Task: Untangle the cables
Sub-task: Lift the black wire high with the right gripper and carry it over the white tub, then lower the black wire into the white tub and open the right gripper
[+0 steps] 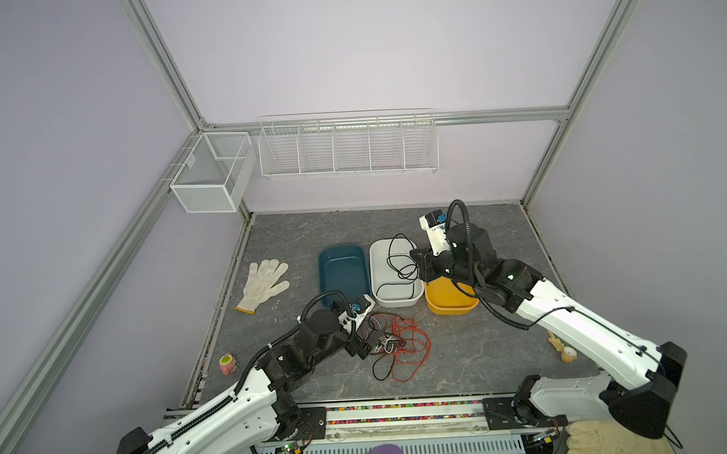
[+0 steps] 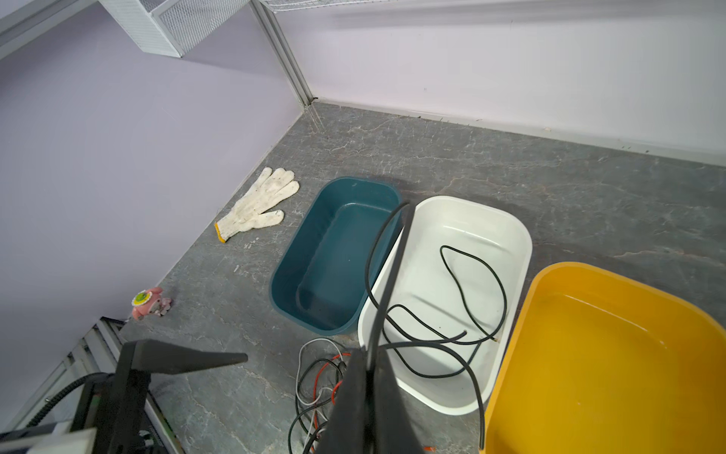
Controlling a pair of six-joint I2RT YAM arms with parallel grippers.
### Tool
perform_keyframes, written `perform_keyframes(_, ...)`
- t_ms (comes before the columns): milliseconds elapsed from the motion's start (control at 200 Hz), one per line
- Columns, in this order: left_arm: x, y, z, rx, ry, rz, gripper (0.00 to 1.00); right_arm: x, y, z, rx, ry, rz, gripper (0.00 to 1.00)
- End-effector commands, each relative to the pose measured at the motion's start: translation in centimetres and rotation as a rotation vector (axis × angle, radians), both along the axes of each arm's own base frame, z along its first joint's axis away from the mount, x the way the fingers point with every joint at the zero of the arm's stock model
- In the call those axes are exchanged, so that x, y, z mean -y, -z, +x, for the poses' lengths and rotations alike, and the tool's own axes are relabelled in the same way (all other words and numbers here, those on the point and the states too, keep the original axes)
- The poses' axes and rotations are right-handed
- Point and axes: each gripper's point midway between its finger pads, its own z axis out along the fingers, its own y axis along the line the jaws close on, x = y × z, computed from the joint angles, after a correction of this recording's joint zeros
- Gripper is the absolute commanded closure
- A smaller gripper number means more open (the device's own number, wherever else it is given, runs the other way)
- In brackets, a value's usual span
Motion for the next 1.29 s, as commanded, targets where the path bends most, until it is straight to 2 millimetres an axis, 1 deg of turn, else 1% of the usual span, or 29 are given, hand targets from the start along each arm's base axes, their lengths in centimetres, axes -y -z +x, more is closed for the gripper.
perform_keyframes(0,0.5,1.1,-1.3,0.002,0.087,0.038,0.01,-1.2,-0.3,1.1,-0.054,-0.028,0.092,0.93)
perform_keyframes(155,0.9,1.5,-2.3,0.008,0.147,0.047,0.01,-2.0,2.8,2.7,-0.161,-0.025,0.093,0.93)
perform_keyframes(300,1.1,1.0,-2.9,0.044,0.185,0.045,0.01,-2.4,5.6,3.9,-0.225,-0.01,0.067,0.93)
perform_keyframes(550,0.4,-0.6,-2.4,0.135,0.144,0.005,0.01,-2.5,10.0,5.4,-0.308,0.02,0.043,0.93)
perform_keyframes(780,0.2,-0.8,-2.0,0.152,0.12,0.005,0.01,-2.3,14.4,6.6,-0.403,0.048,0.01,0.93)
perform_keyframes(995,0.4,-0.3,-2.1,0.124,0.128,0.02,0.01,-1.8,17.6,7.3,-0.447,0.087,-0.033,0.93)
perform_keyframes(1089,0.4,-0.7,-2.1,0.129,0.127,0.005,0.01,-1.7,19.0,7.4,-0.474,0.097,-0.048,0.93)
perform_keyframes(1179,0.4,-0.6,-2.2,0.132,0.127,0.004,0.01,-1.5,20.2,7.6,-0.501,0.11,-0.062,0.93)
perform_keyframes(1289,0.4,-0.7,-2.1,0.134,0.125,0.002,0.01,-1.4,21.3,7.6,-0.519,0.117,-0.073,0.93)
